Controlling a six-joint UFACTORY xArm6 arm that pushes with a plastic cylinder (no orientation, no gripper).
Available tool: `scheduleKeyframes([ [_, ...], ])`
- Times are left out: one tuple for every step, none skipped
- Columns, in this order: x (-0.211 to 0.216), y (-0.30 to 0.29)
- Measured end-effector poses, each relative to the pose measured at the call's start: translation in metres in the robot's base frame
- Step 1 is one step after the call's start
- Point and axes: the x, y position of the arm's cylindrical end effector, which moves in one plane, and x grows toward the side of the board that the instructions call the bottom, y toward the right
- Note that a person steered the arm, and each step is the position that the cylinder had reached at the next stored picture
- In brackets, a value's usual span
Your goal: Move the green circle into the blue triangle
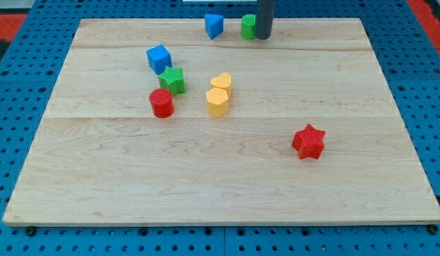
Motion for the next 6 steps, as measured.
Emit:
scheduleKeyframes([
  [-0.003, 0.014],
  [-0.020, 0.049],
  [-0.016, 0.040],
  [0.002, 0.013],
  [-0.015, 0.049],
  [-0.033, 0.018],
])
